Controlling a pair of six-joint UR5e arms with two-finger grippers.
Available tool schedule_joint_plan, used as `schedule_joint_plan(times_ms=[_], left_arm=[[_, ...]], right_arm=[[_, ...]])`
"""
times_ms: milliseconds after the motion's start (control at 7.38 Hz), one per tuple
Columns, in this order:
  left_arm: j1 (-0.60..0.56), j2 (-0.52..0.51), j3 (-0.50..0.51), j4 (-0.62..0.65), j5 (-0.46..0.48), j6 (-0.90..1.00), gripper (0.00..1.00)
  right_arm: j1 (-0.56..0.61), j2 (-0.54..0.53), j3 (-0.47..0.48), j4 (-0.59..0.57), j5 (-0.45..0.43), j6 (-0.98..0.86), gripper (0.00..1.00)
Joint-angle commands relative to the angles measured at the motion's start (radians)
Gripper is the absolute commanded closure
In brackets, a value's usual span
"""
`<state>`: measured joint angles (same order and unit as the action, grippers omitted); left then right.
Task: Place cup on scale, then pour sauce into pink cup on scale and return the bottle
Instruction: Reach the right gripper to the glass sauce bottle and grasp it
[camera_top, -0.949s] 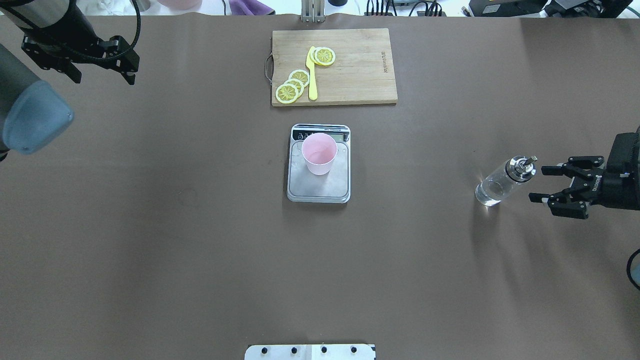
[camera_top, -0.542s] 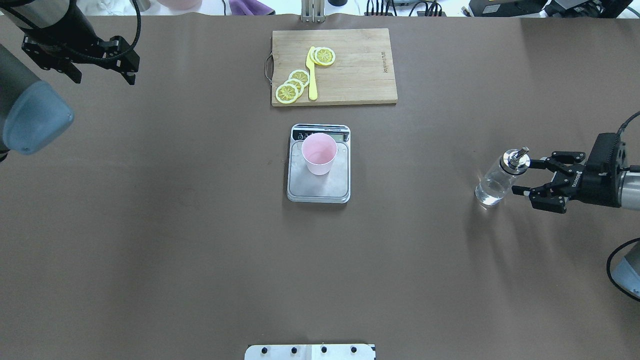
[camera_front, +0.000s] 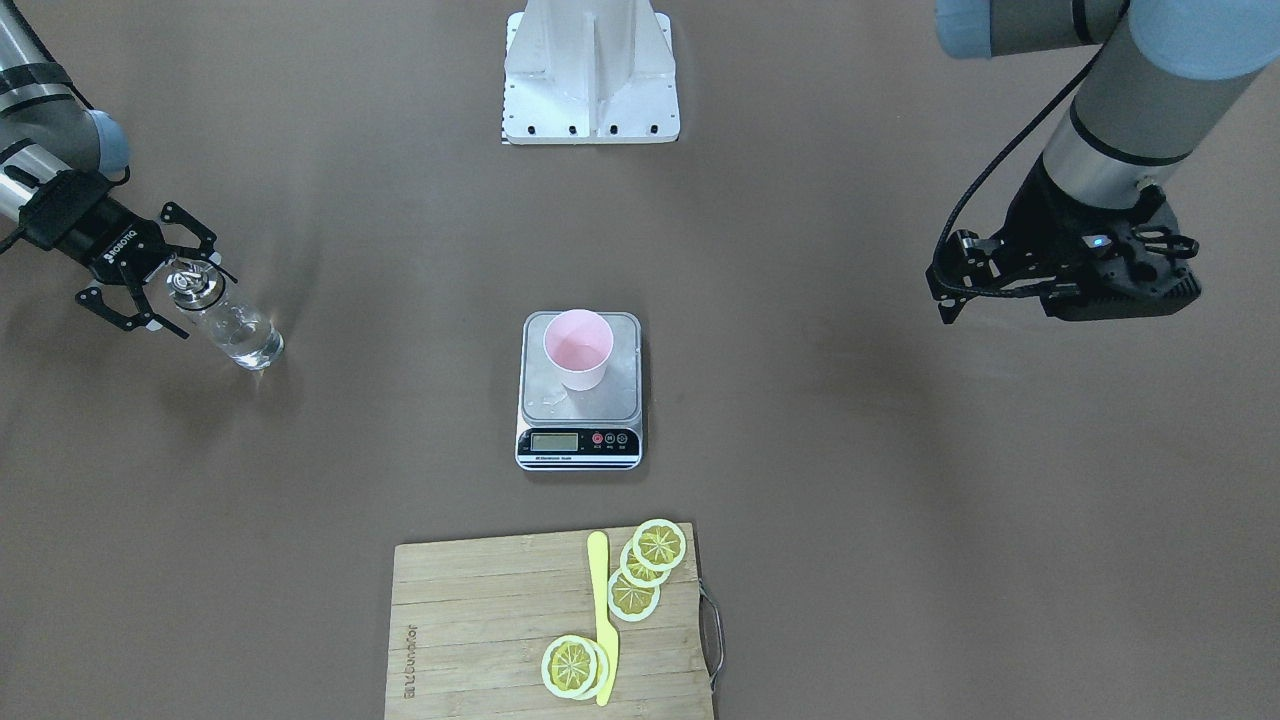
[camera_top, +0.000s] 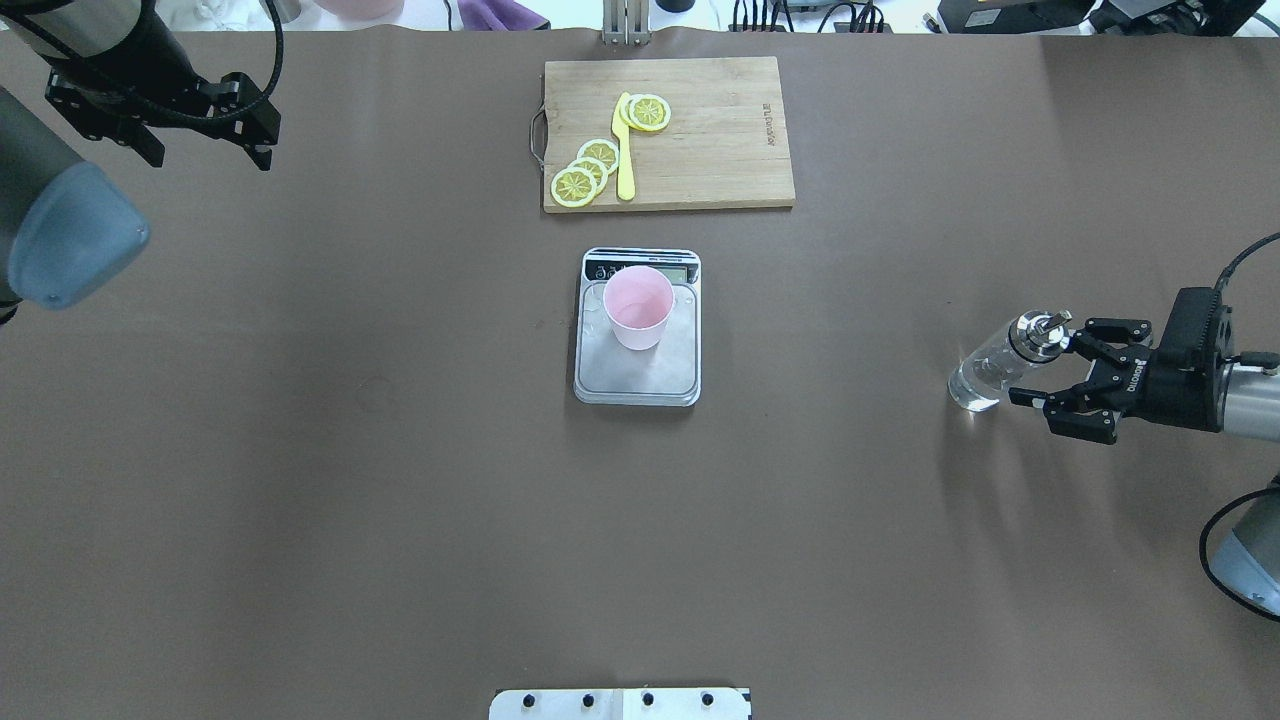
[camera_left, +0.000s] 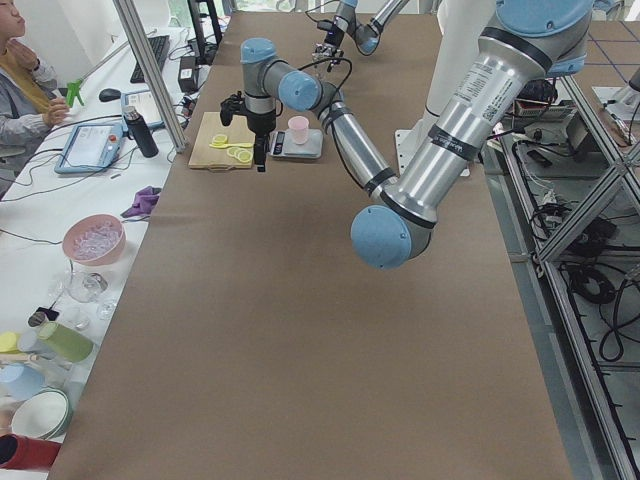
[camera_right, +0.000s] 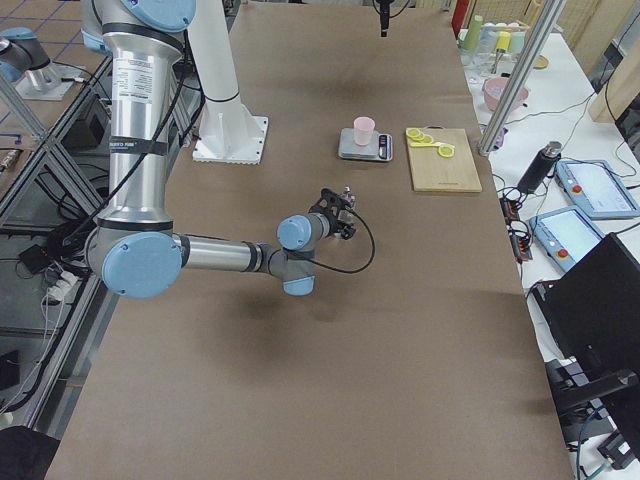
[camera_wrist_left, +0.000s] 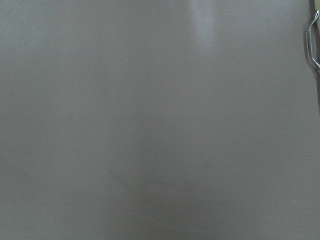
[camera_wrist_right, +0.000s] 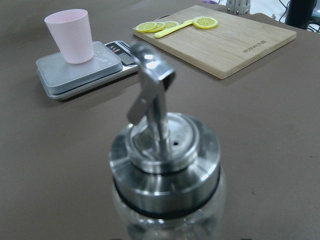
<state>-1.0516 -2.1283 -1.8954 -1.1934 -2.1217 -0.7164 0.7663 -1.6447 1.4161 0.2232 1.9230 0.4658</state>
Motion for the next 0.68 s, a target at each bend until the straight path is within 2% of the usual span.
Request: schedule_joint_plan(times_ms=[0,542], left_arm=[[-0.001,0.001,-0.002,0.005,0.0,0.0,0.02],[0.001,-0.001,-0.002,0.008,0.0,0.0,0.02]], right_arm=[[-0.021,0.026,-0.025,0.013,-0.039,0.001,0.17],[-0.024,0.046,-0.031,0.013,-0.041,0.001,0.18]])
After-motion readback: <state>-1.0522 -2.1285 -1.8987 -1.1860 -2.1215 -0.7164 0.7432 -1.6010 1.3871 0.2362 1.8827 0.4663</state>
